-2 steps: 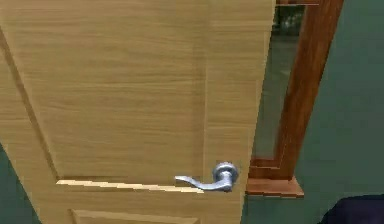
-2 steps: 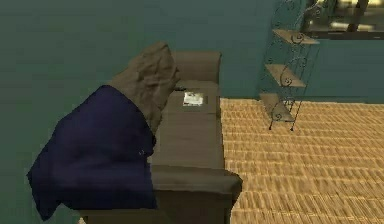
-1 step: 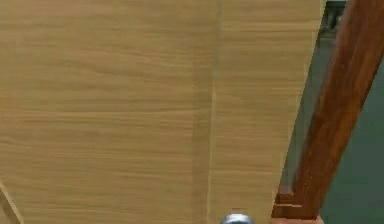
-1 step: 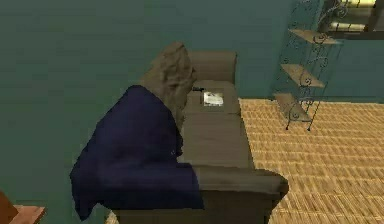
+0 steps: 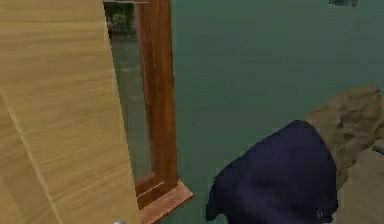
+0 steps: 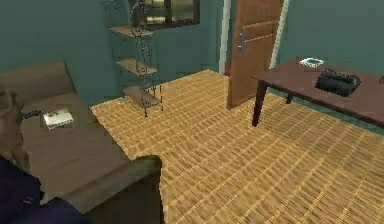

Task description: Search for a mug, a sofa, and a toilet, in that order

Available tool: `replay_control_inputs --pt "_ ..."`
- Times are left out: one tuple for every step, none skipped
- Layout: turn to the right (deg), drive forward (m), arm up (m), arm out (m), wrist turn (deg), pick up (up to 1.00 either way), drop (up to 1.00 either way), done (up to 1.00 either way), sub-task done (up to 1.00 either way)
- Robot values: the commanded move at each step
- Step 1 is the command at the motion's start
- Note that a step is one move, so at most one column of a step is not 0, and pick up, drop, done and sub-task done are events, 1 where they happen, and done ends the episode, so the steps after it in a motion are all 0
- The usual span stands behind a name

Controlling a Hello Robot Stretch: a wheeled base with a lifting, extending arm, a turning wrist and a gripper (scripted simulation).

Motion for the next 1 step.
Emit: replay_control_inputs --pt "45.0 0.00 0.00 0.00 0.0 0.00 0.00 0.00 0.00"
